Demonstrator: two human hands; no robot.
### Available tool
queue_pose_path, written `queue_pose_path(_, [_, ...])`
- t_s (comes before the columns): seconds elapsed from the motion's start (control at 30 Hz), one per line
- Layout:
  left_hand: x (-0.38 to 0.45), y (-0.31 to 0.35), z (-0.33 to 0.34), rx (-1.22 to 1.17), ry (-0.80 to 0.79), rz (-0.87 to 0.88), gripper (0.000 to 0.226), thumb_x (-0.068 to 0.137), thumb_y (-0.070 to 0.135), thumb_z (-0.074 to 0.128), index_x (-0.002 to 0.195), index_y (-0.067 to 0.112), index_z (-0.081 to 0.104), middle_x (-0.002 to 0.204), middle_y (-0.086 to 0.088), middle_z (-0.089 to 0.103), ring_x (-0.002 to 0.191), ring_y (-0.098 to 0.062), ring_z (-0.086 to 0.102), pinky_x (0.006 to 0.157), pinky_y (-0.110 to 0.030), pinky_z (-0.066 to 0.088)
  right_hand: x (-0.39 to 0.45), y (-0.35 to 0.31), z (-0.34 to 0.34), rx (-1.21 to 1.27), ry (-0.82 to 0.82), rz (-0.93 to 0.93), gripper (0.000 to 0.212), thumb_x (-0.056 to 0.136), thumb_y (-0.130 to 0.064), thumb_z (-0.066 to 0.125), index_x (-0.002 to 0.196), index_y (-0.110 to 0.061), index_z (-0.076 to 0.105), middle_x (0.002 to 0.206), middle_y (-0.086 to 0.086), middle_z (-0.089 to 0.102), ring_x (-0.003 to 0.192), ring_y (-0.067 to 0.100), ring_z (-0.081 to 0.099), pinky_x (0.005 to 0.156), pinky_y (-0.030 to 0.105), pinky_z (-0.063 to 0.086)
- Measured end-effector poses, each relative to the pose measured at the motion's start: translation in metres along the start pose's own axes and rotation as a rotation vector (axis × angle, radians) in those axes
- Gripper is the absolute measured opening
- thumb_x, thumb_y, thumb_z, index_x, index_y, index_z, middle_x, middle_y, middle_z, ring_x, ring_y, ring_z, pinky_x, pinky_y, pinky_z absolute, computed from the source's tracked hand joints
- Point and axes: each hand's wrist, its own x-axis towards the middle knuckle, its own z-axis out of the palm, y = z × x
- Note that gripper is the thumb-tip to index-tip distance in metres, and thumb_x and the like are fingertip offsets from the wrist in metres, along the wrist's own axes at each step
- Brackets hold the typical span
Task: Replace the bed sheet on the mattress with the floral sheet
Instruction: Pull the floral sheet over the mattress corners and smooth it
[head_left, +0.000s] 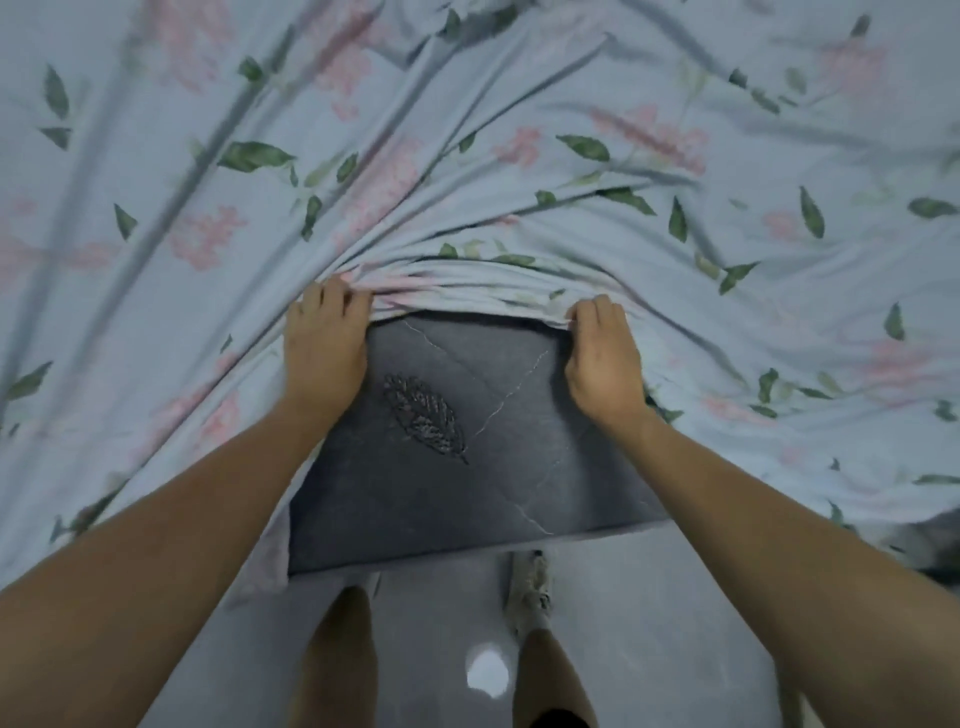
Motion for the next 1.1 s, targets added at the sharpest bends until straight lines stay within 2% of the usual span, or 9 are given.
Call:
queue_pose_path(0.23, [-0.073, 0.048, -0.02, -0.272, -0.018, -0.054, 0.007, 0.076, 0.002, 0.05, 0.079, 0.005, 0.055, 0.076, -0.017, 0.054, 0.069, -0.037, 0.054, 0.053, -0.048, 0.046, -0.076, 0.032, -0.042, 0.193, -0.315, -0.135, 0.014, 0.101, -0.021, 0.052, 0.107, -0.018, 0.04, 0.071, 0.003, 0.055, 0.062, 0.031, 0.055, 0.057, 0.045, 0.045])
queue_pose_path(0.37, [-0.159, 0.096, -0.017, -0.289, -0.111, -0.139, 0.011, 0.076, 0.005, 0.057, 0.072, 0.011, 0.049, 0.068, -0.009, 0.05, 0.054, -0.03, 0.051, 0.042, -0.04, 0.044, -0.151, 0.057, -0.052, 0.119, -0.529, -0.199, 0.048, 0.094, -0.061, 0.062, 0.127, -0.029, 0.049, 0.099, -0.02, 0.061, 0.079, 0.014, 0.062, 0.068, 0.037, 0.049])
queue_pose_path(0.43, [-0.198, 0.112, -0.018, -0.297, -0.146, -0.2, 0.009, 0.072, 0.006, 0.057, 0.073, 0.011, 0.05, 0.067, -0.008, 0.051, 0.053, -0.029, 0.051, 0.041, -0.038, 0.042, -0.185, 0.074, -0.044, 0.066, -0.538, -0.225, 0.051, 0.087, -0.05, 0.07, 0.131, -0.031, 0.053, 0.117, -0.014, 0.063, 0.089, 0.021, 0.067, 0.068, 0.038, 0.052])
queue_pose_path(0.53, [-0.243, 0.129, -0.018, -0.306, -0.115, -0.175, 0.005, 0.071, 0.007, 0.053, 0.074, 0.011, 0.052, 0.069, -0.008, 0.052, 0.055, -0.029, 0.052, 0.042, -0.037, 0.042, -0.222, 0.09, -0.025, -0.05, -0.41, -0.321, 0.037, 0.078, -0.014, 0.066, 0.112, -0.026, 0.056, 0.107, 0.002, 0.057, 0.082, 0.032, 0.062, 0.055, 0.036, 0.045])
queue_pose_path(0.63, [-0.277, 0.143, -0.013, -0.298, -0.124, -0.168, 0.013, 0.068, 0.002, 0.06, 0.074, 0.011, 0.054, 0.07, -0.007, 0.053, 0.057, -0.029, 0.051, 0.042, -0.037, 0.042, -0.245, 0.09, -0.018, -0.103, -0.297, -0.349, 0.035, 0.073, -0.008, 0.065, 0.107, -0.017, 0.063, 0.112, 0.007, 0.057, 0.097, 0.031, 0.052, 0.073, 0.041, 0.046])
queue_pose_path(0.73, [-0.3, 0.155, -0.016, -0.281, -0.235, -0.207, 0.034, 0.055, -0.006, 0.074, 0.074, 0.012, 0.053, 0.069, -0.007, 0.053, 0.059, -0.028, 0.052, 0.043, -0.035, 0.04, -0.278, 0.081, -0.015, -0.058, -0.352, -0.249, 0.036, 0.077, 0.0, 0.06, 0.109, -0.015, 0.06, 0.097, 0.005, 0.061, 0.086, 0.03, 0.056, 0.067, 0.042, 0.046])
queue_pose_path(0.93, [-0.366, 0.199, -0.033, -0.248, -0.608, -0.275, 0.02, 0.069, 0.002, 0.074, 0.073, 0.016, 0.059, 0.071, -0.004, 0.061, 0.064, -0.026, 0.061, 0.054, -0.033, 0.047, -0.347, 0.08, -0.005, -0.117, -0.947, -0.15, 0.04, 0.092, -0.014, 0.053, 0.132, -0.019, 0.053, 0.122, 0.009, 0.066, 0.109, 0.034, 0.063, 0.085, 0.043, 0.052])
queue_pose_path(1.0, [-0.376, 0.212, -0.033, -0.194, -0.682, -0.272, 0.012, 0.074, 0.01, 0.069, 0.074, 0.019, 0.06, 0.074, -0.001, 0.063, 0.07, -0.025, 0.061, 0.062, -0.034, 0.048, -0.36, 0.082, -0.008, -0.068, -0.91, -0.18, 0.038, 0.09, -0.019, 0.057, 0.128, -0.023, 0.054, 0.116, 0.006, 0.065, 0.107, 0.032, 0.06, 0.083, 0.044, 0.051])
queue_pose_path(1.1, [-0.369, 0.235, -0.026, -0.218, -0.464, -0.215, 0.01, 0.071, 0.017, 0.061, 0.08, 0.018, 0.057, 0.074, -0.001, 0.056, 0.07, -0.027, 0.055, 0.062, -0.037, 0.041, -0.36, 0.097, -0.016, 0.036, -0.637, -0.214, 0.033, 0.087, -0.024, 0.064, 0.119, -0.024, 0.055, 0.108, 0.002, 0.062, 0.103, 0.027, 0.055, 0.08, 0.045, 0.05])
